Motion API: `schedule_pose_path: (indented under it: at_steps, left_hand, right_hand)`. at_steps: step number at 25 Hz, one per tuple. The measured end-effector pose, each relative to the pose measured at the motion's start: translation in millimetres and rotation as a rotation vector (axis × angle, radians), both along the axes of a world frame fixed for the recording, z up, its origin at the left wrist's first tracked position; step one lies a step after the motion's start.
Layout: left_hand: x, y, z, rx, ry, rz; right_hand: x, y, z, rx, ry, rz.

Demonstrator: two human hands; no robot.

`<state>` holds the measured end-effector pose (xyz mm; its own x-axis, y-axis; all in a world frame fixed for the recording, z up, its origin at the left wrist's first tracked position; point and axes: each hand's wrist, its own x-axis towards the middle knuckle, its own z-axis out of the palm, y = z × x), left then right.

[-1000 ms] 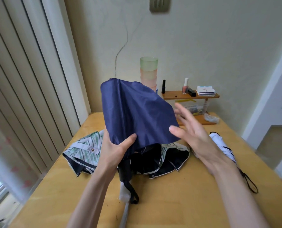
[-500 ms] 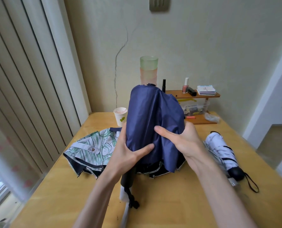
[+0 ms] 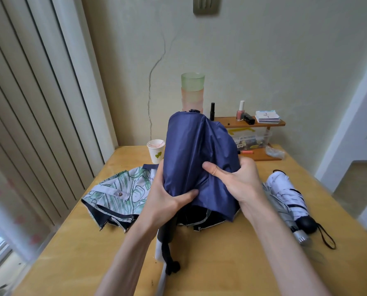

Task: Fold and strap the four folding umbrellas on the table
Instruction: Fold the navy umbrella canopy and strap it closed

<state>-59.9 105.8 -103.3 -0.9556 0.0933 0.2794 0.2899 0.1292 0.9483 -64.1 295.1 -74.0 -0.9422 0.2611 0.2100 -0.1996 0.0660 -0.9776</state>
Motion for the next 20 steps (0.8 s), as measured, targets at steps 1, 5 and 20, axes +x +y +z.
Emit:
schedule_pose_path:
  at_steps: [1,5,20]
  left_hand:
    - [-1,-1,1,0.007,-0.006,0.013]
    - [-2,-10,-1,0.082,-0.078,0.020]
    - [0,-41,14,-0.175,0.122,-0.040]
  right_hand:
    - [1,4,2,0.038,0.039,0.011]
    - [6,12,14,0.139,0.202,0.107]
    - [15,20,31,0.367,0.377,0.238]
